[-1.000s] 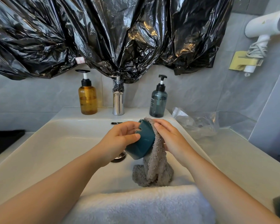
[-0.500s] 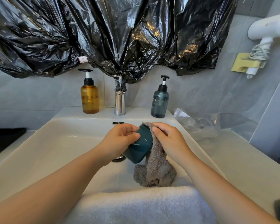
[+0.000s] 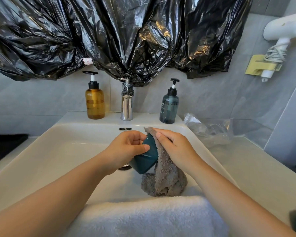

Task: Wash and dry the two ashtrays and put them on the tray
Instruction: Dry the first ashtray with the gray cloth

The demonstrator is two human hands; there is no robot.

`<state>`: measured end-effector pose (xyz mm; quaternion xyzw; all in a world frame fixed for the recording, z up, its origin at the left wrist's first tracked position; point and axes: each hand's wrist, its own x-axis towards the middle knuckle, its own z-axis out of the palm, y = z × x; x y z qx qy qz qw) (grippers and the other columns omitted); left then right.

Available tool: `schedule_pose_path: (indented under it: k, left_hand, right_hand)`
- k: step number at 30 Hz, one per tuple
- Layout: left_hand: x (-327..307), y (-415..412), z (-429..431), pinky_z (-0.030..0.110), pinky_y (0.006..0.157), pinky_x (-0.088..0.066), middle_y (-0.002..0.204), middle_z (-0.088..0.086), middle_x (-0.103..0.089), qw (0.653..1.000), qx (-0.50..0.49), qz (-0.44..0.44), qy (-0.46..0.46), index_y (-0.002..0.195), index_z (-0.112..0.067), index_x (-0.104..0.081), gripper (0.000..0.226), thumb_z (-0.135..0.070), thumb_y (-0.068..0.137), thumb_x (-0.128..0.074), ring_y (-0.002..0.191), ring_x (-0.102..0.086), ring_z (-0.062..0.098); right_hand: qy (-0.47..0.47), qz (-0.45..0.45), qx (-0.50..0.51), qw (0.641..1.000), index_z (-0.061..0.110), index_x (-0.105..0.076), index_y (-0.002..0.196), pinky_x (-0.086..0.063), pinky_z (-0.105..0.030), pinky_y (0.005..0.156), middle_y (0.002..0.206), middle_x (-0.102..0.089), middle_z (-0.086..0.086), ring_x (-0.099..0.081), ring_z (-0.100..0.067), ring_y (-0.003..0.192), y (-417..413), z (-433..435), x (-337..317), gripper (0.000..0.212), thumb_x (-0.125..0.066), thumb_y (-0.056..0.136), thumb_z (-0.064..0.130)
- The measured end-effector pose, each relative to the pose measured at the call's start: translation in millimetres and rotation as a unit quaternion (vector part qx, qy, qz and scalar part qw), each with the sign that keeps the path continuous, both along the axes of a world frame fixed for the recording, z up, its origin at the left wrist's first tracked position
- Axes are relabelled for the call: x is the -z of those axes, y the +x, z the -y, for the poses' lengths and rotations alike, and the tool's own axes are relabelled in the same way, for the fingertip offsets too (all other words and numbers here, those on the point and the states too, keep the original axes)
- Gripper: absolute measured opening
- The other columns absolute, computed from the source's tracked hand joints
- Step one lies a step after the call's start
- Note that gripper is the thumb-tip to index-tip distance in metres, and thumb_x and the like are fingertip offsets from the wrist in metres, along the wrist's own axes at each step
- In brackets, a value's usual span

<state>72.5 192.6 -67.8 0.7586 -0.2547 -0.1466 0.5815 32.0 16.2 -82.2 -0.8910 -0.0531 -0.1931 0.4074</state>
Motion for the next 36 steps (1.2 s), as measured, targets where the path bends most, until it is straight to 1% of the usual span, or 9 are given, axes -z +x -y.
schedule_pose_path:
  k: [4,7,10,13,17,23,28,32,36]
  left_hand:
    - [1.2,-2.3,-0.5,0.027,0.076,-0.054,0.095,0.005,-0.075,0.999,0.013,0.004,-0.029,0.098,-0.011,-0.065,0.012,-0.004,0.093,-0.057,0.091,-0.07,0.021]
    - [-1.7,-3.0,0.7,0.018,0.068,-0.053,0.091,0.003,-0.075,0.998,0.019,-0.006,-0.056,0.097,-0.01,-0.065,0.014,-0.001,0.092,-0.055,0.082,-0.07,0.014]
    - [-4.4,-4.4,3.7,0.021,0.064,-0.053,0.09,0.004,-0.074,0.996,0.04,-0.045,-0.066,0.104,-0.008,-0.065,0.015,-0.007,0.094,-0.054,0.079,-0.068,0.015]
    - [-8.5,-13.0,6.9,0.017,0.043,-0.041,0.07,-0.001,-0.067,0.997,0.034,-0.066,-0.038,0.099,-0.008,-0.064,0.017,-0.021,0.096,-0.053,0.056,-0.06,0.01]
    - [-13.0,-15.1,9.2,0.011,0.037,-0.038,0.054,-0.008,-0.062,0.998,-0.001,-0.054,-0.029,0.093,-0.01,-0.064,0.02,-0.025,0.098,-0.051,0.043,-0.057,0.003]
    - [-8.0,-12.9,4.1,0.021,0.049,-0.044,0.064,-0.007,-0.066,1.0,-0.012,-0.004,0.024,0.079,-0.02,-0.064,0.022,-0.031,0.095,-0.055,0.059,-0.06,0.011]
    - [-5.9,-7.6,-1.9,0.025,0.073,-0.05,0.087,0.004,-0.073,0.999,0.003,0.023,-0.025,0.098,-0.008,-0.066,0.015,-0.016,0.097,-0.052,0.08,-0.066,0.016]
    - [-6.6,-6.3,-0.9,0.028,0.077,-0.051,0.092,0.007,-0.073,0.999,0.013,0.026,-0.035,0.098,-0.01,-0.065,0.014,-0.011,0.096,-0.052,0.083,-0.066,0.018]
    - [-4.6,-7.5,-0.9,0.031,0.081,-0.052,0.096,0.004,-0.073,0.999,0.022,0.034,-0.019,0.098,-0.013,-0.065,0.013,-0.014,0.097,-0.052,0.089,-0.067,0.018]
  right_hand:
    - [0.175,-0.157,0.014,0.972,0.028,-0.063,0.122,-0.048,-0.037,0.098,0.116,-0.067,0.005,-0.06,-0.016,0.112,2.1,12.0,3.2,0.041,-0.037,0.099,0.049]
    - [0.237,-0.137,0.009,0.962,0.036,-0.063,0.119,-0.045,-0.047,0.105,0.12,-0.067,0.009,-0.059,-0.015,0.116,3.9,14.9,3.3,0.035,-0.042,0.096,0.05]
    - [0.25,-0.122,0.006,0.961,0.037,-0.067,0.111,-0.044,-0.047,0.105,0.118,-0.068,0.01,-0.061,-0.013,0.114,2.4,9.3,0.4,0.029,-0.043,0.096,0.044]
    - [0.229,-0.13,0.003,0.965,0.033,-0.065,0.115,-0.044,-0.044,0.105,0.119,-0.067,0.007,-0.06,-0.013,0.114,-0.2,4.9,-0.4,0.032,-0.038,0.1,0.041]
    - [0.181,-0.095,0.012,0.979,0.028,-0.064,0.118,-0.043,-0.033,0.103,0.118,-0.064,0.009,-0.057,-0.01,0.114,-5.1,0.6,-3.5,0.031,-0.037,0.102,0.034]
    - [0.124,-0.005,0.01,0.992,0.032,-0.072,0.091,-0.051,-0.031,0.091,0.1,-0.072,0.01,-0.064,-0.01,0.099,-8.4,0.4,-4.8,0.025,-0.051,0.099,0.02]
    - [0.176,-0.036,0.076,0.981,0.014,-0.074,0.087,-0.052,-0.036,0.089,0.096,-0.073,-0.006,-0.066,-0.02,0.097,-10.5,15.8,-4.6,0.027,-0.051,0.099,0.021]
    - [0.17,0.037,0.03,0.984,0.028,-0.072,0.103,-0.048,-0.015,0.083,0.099,-0.071,0.014,-0.063,0.004,0.095,-14.0,9.5,-8.5,0.021,-0.056,0.096,0.016]
    - [0.088,0.068,0.002,0.994,0.021,-0.072,0.113,-0.046,-0.027,0.099,0.115,-0.07,0.009,-0.06,-0.005,0.111,-6.0,3.2,-6.4,0.023,-0.057,0.096,0.02]
